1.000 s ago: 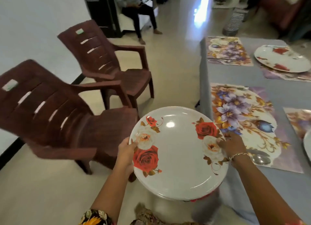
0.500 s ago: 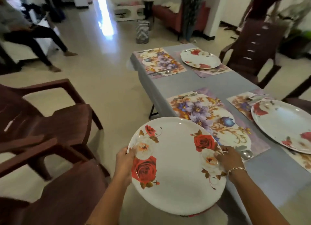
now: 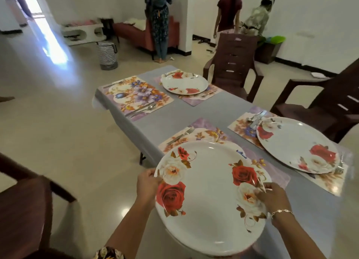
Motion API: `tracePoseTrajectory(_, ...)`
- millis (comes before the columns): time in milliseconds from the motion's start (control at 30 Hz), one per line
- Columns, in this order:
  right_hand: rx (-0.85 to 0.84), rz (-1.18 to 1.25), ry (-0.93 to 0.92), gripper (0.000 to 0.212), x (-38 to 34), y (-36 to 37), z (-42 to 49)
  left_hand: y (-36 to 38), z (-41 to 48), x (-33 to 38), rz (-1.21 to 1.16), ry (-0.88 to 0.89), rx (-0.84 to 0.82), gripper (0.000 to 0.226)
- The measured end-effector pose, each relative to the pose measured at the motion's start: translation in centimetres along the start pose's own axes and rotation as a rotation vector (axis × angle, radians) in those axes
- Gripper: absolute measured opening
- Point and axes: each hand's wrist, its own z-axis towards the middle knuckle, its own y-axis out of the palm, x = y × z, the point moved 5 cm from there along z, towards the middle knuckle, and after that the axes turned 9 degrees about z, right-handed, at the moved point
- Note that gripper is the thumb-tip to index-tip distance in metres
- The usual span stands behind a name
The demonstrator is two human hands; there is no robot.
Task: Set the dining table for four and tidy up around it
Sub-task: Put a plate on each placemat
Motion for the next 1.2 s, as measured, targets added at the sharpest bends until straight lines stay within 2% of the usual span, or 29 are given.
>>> tracePoseTrajectory(67,0.020,-0.030,-0.008,0.023,-0.2,0.3,1.6,1.4,2.7,1.0,0.049,0.012,-0.040,0.019)
tracePoseTrajectory(167,0.047,-0.053,0.019,0.012,-0.3,0.7,3.7,3.4,6.3,2.4,0.146,0.023,-0.085,0.022)
tracePoseTrajectory(300,0.094,-0.141,0.057,0.009,-0.5,1.2,6.1,6.0,9.4,4.4,0.317,0.092,-0.161,0.024)
tracePoseTrajectory(667,0.212,-0.272,0.236,0.027,-0.2,2.0,8.4,10.8,16.0,6.9,0.610,0.174,-0.285,0.025)
tracePoseTrajectory(833,0.280,-0.293,0.291,0.029,0.0,2.1,7.8,12.9,18.3,7.1,0.721,0.234,-0.360,0.026)
tracePoseTrajectory(1000,0.306,-0.314,0.323,0.028,0.1,2.4,7.5,13.7,19.7,6.4,0.795,0.287,-0.371,0.017)
tracePoseTrajectory(1200,0.329,-0.355,0.322,0.027,0.1,2.4,7.7,14.3,19.8,7.0,0.868,0.374,-0.310,0.019)
